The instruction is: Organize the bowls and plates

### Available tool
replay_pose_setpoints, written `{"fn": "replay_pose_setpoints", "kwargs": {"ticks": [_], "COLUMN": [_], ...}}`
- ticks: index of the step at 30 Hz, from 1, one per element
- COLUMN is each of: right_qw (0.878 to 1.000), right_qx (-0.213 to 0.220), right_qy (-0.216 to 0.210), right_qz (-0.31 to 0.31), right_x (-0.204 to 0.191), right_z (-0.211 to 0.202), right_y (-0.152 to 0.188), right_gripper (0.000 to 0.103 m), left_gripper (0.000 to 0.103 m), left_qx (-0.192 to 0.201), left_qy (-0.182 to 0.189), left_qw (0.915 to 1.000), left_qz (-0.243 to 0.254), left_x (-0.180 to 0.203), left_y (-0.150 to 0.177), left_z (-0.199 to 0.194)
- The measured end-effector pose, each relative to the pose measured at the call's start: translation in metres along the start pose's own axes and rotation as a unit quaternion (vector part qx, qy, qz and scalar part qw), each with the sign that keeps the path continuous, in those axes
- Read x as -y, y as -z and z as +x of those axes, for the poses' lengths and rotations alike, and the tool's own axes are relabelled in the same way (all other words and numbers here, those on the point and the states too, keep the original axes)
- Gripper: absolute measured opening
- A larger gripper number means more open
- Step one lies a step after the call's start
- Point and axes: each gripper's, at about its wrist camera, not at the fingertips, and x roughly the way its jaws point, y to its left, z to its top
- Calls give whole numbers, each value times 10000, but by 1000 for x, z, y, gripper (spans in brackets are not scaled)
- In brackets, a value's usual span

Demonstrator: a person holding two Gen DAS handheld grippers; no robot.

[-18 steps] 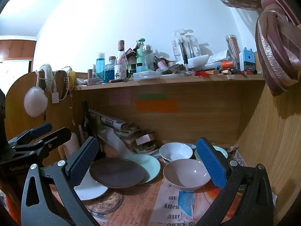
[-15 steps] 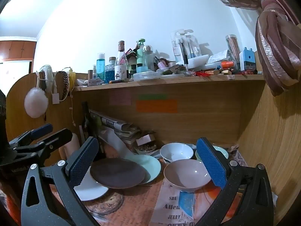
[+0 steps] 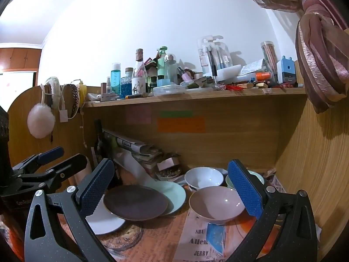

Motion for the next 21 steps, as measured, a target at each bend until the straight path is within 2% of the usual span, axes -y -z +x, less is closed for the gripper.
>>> {"fn": "replay_pose_setpoints", "kwargs": {"ticks": [21], "right_qw": [10000], "right_qx": [-23], "right_qy": [-1], "right_qz": [22], "right_x": [3], "right_z": [1], "right_y": [0], "right_gripper": [103], "left_gripper": [103], "left_qx": [11], "left_qy": [20], "left_qw": [10000], "left_qz": [11], "left_x": [6], "left_y": [-1], "left_z": [0]}}
